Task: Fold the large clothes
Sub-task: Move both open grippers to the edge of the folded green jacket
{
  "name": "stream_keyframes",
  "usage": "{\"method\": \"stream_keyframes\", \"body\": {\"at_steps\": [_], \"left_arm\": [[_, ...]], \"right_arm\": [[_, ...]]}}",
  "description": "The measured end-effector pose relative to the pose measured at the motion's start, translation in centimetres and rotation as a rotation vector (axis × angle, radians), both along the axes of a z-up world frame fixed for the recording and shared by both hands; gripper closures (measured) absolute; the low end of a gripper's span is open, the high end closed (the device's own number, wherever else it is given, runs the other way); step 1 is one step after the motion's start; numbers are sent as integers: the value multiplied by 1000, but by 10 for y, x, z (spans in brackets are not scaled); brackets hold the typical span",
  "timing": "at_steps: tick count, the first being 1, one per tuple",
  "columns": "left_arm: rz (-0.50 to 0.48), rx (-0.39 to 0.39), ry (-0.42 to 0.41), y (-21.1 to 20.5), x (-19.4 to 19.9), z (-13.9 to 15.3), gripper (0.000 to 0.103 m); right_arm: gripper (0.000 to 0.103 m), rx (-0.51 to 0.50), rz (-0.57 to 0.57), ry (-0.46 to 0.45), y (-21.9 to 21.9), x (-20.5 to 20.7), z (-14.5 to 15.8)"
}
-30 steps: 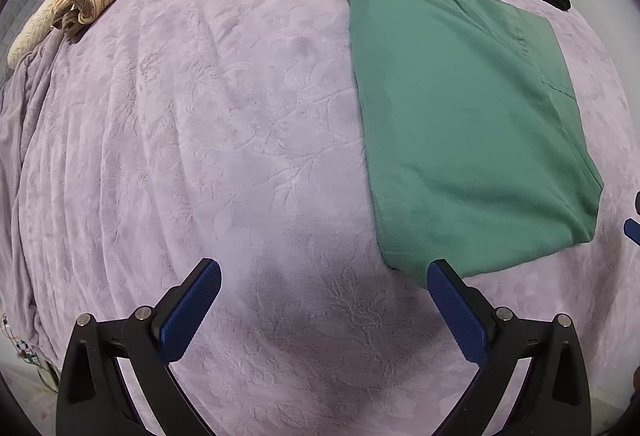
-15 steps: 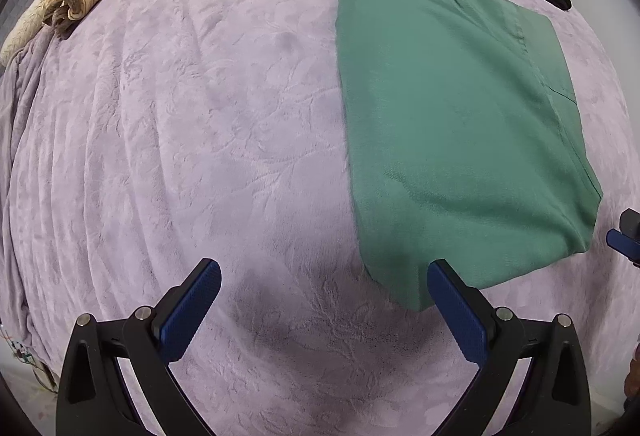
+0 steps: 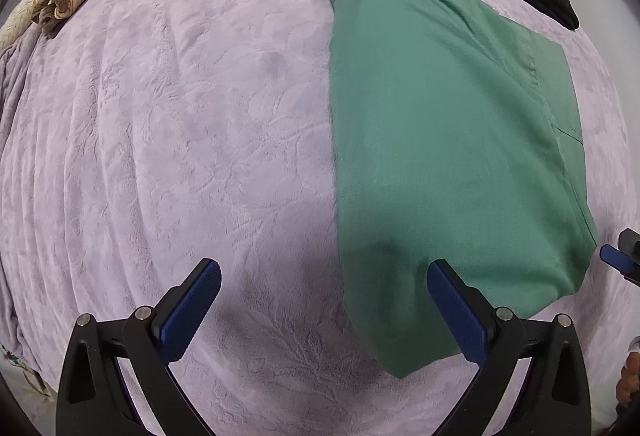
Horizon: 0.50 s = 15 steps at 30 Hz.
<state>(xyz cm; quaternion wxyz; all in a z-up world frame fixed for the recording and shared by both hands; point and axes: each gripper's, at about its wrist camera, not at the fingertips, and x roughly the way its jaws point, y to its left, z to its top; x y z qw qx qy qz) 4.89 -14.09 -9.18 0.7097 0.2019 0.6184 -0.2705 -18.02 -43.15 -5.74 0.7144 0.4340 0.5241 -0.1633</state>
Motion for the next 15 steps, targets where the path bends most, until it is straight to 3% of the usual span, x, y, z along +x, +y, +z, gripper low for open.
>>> {"method": "stream_keyframes", "body": {"at_steps": [9, 15], "left_arm": [[-3, -14, 27, -9, 8, -12, 0], [11, -145, 137, -12, 30, -16, 0]], "right_arm": [[0, -5, -2, 15, -16, 9, -7], [0, 24, -1, -22, -26, 13, -8]]}}
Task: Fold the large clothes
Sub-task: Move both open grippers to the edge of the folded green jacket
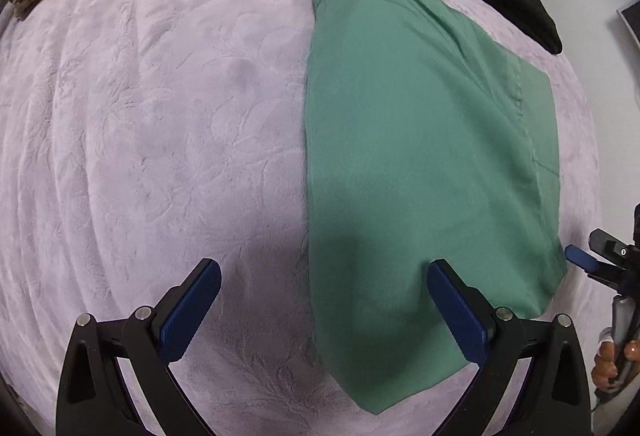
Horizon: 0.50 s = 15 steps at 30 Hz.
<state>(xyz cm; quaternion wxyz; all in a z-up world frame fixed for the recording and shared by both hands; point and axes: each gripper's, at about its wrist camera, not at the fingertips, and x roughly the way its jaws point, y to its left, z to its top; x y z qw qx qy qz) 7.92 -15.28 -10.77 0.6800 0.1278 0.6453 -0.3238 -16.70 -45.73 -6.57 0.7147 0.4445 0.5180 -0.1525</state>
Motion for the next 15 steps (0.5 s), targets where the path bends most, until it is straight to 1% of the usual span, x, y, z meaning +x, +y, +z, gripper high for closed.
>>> {"method": "stream_keyframes", "body": {"at_steps": [4, 8, 11, 15], "left_arm": [[-14, -25, 36, -8, 17, -9, 0], [-45, -75, 109, -22, 29, -23, 0], [-67, -106, 151, -33, 27, -34, 0], [-74, -133, 197, -45, 28, -45, 0]], "right_arm": [[0, 31, -3, -57, -12, 8, -1], [0, 69, 22, -113, -27, 28, -9], [0, 130, 32, -154, -38, 45, -24], [0, 208, 36, -170, -49, 68, -52]]}}
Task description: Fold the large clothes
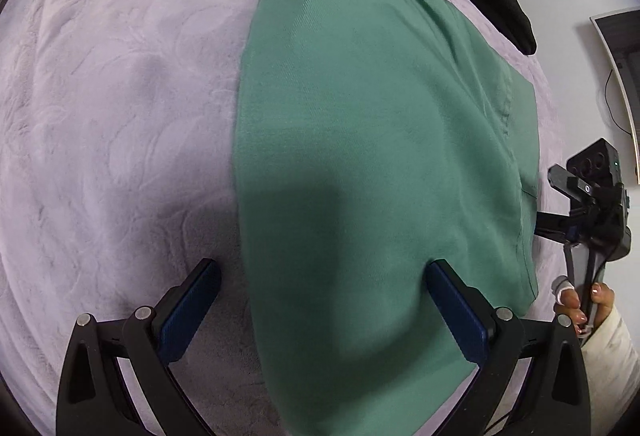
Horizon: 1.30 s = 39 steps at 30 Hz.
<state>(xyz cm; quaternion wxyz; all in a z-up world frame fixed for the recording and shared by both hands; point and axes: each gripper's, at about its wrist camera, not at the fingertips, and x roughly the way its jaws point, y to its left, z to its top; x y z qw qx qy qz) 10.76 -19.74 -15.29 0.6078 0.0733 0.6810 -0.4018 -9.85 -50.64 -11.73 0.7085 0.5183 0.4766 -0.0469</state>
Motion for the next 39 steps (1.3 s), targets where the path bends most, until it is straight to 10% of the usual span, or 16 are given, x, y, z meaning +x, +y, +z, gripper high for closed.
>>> {"method": "stream_keyframes", "body": {"at_steps": [11, 14, 16, 17, 21, 30, 39], "left_arm": [[-80, 10, -34, -37, -19, -15, 1], [-92, -14, -69, -25, -21, -4, 19], [-85, -34, -75, -20, -21, 5, 32], [-81, -42, -74, -17, -20, 10, 40], [-93, -100, -86, -6, -21, 38, 56], [-129, -189, -124, 51, -25, 94, 58], [-165, -117, -79, 168, -34, 99, 57]], "right_arm": [[0, 107, 41, -91, -8, 59, -28], [1, 153, -13, -88, -12, 59, -33], [27, 164, -20, -79, -13, 60, -33], [59, 147, -26, -45, -12, 58, -34], [81, 206, -72, -147, -8, 46, -26], [81, 270, -70, -300, 38, 42, 28], [81, 342, -74, -256, 143, 19, 30]]}}
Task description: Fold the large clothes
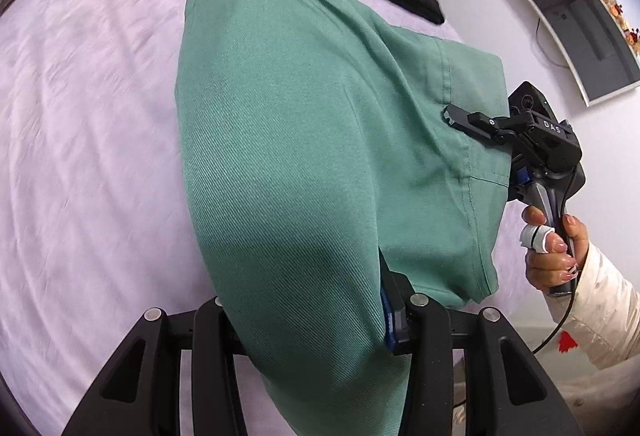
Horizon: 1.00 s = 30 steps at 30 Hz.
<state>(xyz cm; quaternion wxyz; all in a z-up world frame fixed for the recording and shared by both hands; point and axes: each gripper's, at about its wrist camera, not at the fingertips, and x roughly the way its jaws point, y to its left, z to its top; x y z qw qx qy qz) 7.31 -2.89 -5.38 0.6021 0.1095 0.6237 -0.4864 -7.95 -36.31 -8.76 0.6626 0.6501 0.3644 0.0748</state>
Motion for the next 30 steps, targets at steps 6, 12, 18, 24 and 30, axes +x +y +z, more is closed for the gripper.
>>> {"method": "stream_keyframes", "body": {"at_steps": [6, 12, 18, 24, 30], "left_arm": [[51, 161, 64, 73, -20, -55, 52], [101, 163, 69, 110, -10, -54, 45], [157, 99, -106, 134, 9, -9, 41], [221, 134, -182, 102, 19, -22, 31], [187, 208, -225, 71, 14, -60, 31]], "right_arm": [[78, 71, -1, 120, 84, -23, -51], [35, -94, 13, 242, 99, -17, -43], [25, -467, 49, 313, 99, -16, 20], [97, -543, 124, 318, 110, -6, 21], [97, -634, 165, 474, 88, -22, -25]]}}
